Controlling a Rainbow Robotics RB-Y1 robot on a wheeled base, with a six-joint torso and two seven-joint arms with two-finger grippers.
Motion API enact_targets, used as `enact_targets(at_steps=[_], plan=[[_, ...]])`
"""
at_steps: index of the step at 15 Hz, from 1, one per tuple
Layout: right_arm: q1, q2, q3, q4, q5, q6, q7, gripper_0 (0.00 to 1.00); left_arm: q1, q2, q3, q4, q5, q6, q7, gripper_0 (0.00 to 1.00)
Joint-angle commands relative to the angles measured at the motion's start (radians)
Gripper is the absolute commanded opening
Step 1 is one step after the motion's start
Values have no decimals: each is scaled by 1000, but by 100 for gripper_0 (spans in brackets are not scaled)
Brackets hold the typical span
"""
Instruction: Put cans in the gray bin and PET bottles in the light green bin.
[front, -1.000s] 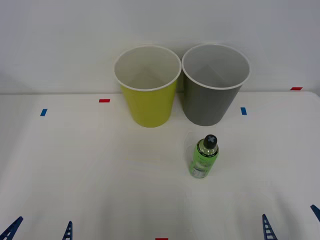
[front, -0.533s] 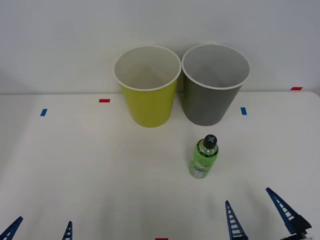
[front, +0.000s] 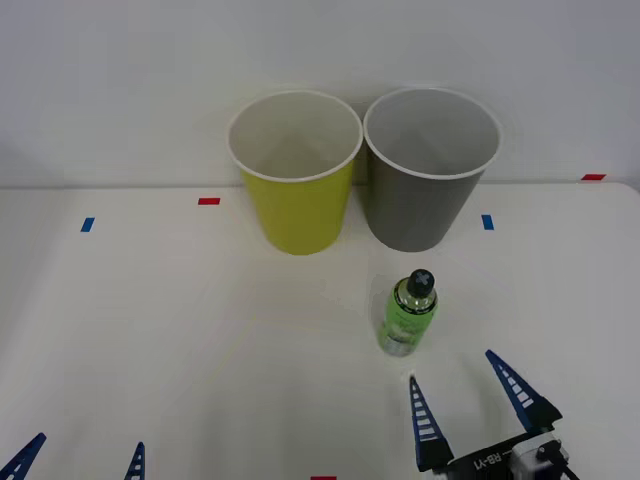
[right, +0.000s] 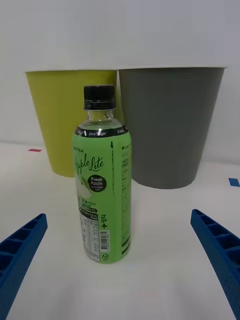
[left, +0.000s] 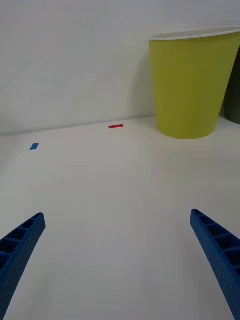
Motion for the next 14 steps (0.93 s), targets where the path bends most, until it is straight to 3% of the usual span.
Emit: enact_targets(at_steps=[1,14], plan=[[-59,61,-8,39,1,29,21,100,0,0,0,0,0,0,0,100],[-206,208,-75,39,-26,251,89,100,0,0,0,0,0,0,0,100]])
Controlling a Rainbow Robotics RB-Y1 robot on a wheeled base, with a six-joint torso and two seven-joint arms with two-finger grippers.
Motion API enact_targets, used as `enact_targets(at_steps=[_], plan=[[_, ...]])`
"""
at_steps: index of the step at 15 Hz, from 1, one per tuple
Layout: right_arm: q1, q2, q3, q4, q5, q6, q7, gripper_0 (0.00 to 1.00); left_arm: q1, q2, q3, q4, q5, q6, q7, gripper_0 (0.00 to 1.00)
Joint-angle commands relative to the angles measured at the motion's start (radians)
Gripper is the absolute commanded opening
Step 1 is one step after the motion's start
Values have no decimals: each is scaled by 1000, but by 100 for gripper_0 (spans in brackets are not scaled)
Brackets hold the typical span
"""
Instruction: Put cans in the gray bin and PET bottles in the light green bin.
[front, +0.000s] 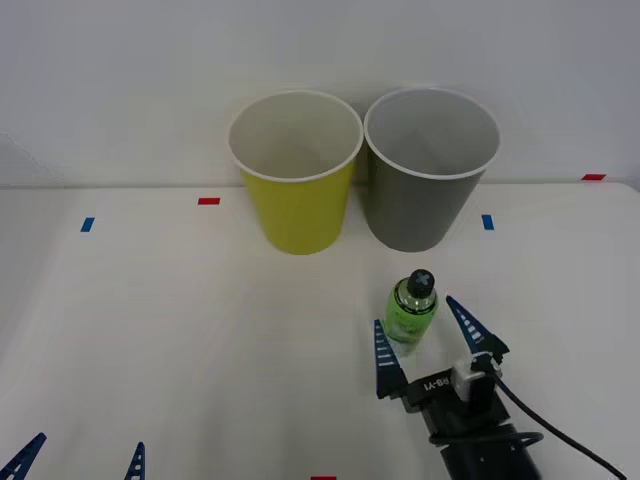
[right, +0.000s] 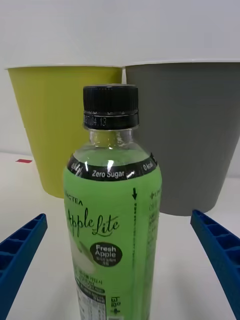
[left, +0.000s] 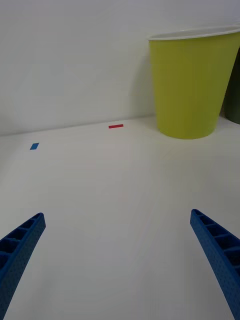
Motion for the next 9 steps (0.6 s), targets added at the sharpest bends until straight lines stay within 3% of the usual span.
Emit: enact_targets(at_steps=[1,9], plan=[[-33,33,-29,0,1,57,14,100,0,0,0,0,0,0,0,100],[-57,63,-59,0,-7,103,44,100,0,0,0,0,0,0,0,100]])
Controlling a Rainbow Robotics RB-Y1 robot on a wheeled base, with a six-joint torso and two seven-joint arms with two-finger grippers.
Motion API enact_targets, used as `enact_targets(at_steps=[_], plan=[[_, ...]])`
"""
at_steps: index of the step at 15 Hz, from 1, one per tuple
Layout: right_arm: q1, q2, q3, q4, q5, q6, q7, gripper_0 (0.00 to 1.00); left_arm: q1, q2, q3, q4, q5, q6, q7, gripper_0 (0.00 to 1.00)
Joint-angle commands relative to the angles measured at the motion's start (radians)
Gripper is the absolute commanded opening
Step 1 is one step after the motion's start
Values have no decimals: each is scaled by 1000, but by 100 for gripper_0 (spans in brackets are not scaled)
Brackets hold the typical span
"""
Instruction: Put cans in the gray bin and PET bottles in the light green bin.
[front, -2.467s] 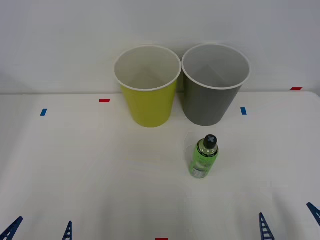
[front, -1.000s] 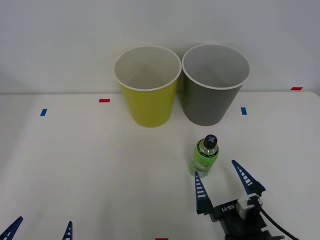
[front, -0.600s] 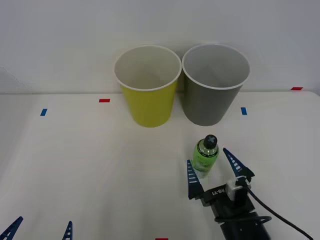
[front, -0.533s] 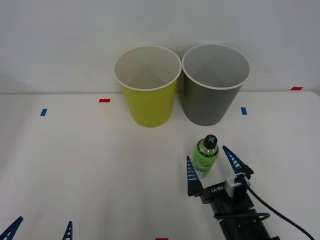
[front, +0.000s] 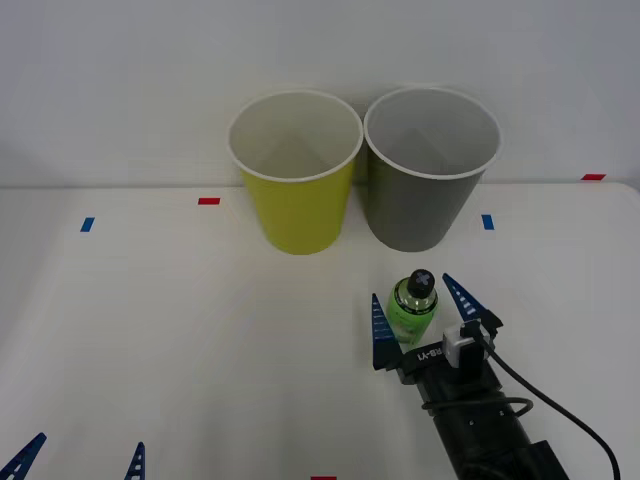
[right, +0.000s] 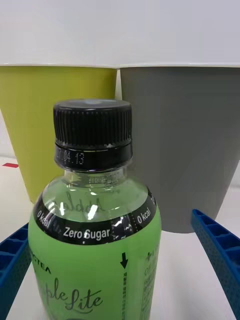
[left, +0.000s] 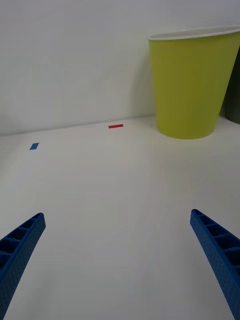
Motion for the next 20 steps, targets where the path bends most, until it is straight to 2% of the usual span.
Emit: enact_targets(at_steps=[1,2,7,14,20], plan=[[1,0,-1,1,-4,0,10,34,0,0,0,0,0,0,0,100],[3,0,-1,0,-7,0,15,11,0,0,0,0,0,0,0,100],[12,5,-4,0,-13,-9,30,7,0,0,0,0,0,0,0,100],[53,59,-32,-27,4,-38,47,3,0,0,0,0,0,0,0,100],[95,134,-121,-241,-24,198,67,0,0,0,0,0,0,0,0,100]])
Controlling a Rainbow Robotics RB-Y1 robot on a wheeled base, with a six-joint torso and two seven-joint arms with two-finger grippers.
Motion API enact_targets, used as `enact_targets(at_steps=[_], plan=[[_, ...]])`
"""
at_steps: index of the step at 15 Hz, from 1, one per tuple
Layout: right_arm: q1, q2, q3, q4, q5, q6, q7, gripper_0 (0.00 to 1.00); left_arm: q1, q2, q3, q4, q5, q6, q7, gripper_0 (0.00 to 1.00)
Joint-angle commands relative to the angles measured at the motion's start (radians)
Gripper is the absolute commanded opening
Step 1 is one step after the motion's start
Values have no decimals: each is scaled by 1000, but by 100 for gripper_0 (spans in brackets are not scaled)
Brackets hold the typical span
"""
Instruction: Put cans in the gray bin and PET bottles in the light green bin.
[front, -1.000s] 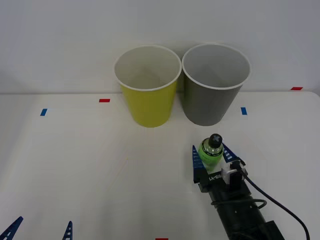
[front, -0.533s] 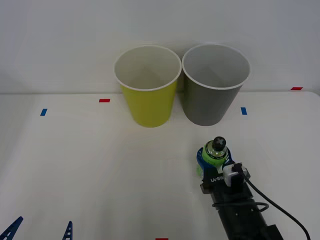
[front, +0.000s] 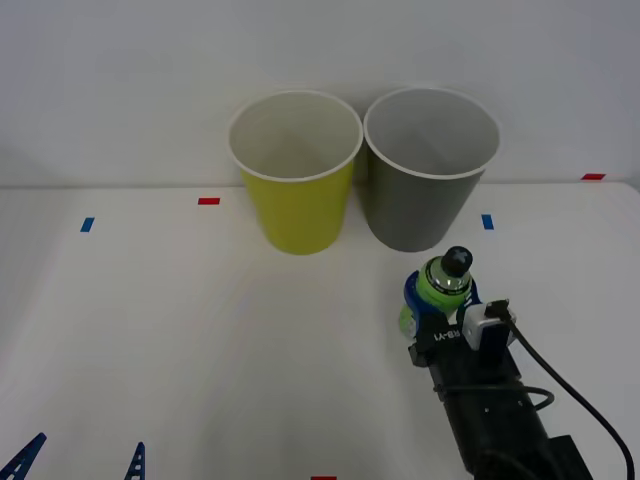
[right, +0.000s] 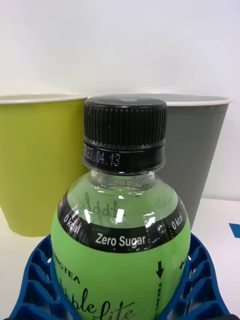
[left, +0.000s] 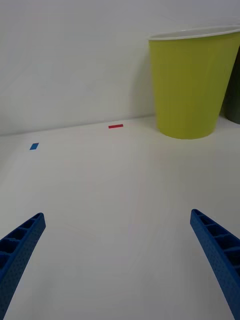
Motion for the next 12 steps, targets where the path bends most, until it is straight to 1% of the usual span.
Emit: enact_targets(at_steps=[1,4,5,8,9,11,12], plan=[[7,52,-57,-100,-7,132,13,0,0,0,0,0,0,0,0,100],[-3,88,-105,-197,10,261,26,0,0,0,0,0,0,0,0,100],[-16,88,-111,-215,17,281,31,0,0,0,0,0,0,0,0,100],[-81,82,-119,-218,43,291,43,0,0,0,0,0,0,0,0,100],[-102,82,-126,-229,51,319,45,0,0,0,0,0,0,0,0,100],[-125,91,-154,-295,68,434,43,0,0,0,0,0,0,0,0,100],[-139,99,-169,-341,102,511,26,0,0,0,0,0,0,0,0,100]])
